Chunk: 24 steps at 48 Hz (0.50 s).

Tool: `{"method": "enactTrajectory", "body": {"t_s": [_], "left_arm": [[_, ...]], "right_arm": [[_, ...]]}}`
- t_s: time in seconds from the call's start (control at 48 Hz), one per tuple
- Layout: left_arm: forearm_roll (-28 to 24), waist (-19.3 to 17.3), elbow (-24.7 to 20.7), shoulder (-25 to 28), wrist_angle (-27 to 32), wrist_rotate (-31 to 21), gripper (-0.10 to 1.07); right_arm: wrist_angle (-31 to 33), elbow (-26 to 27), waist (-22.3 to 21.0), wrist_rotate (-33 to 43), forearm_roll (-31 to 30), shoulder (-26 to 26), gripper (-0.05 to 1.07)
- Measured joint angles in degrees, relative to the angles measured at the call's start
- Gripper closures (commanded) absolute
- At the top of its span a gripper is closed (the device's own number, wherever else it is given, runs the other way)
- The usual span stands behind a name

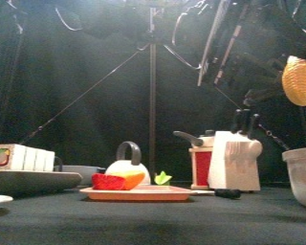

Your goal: Place corn in pot

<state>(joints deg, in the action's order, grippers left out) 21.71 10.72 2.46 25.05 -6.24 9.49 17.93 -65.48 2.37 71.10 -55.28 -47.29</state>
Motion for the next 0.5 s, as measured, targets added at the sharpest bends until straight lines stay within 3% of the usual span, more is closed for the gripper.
{"method": "enactTrajectory", "body": {"t_s": [0.5], "left_arm": [[3.25,-2.37,-2.11,4.22,0.35,-0.09,0.15]], "right_arm": [[1.41,-0.18,-0.18,-0.09,0.09,-0.26,0.32]]}}
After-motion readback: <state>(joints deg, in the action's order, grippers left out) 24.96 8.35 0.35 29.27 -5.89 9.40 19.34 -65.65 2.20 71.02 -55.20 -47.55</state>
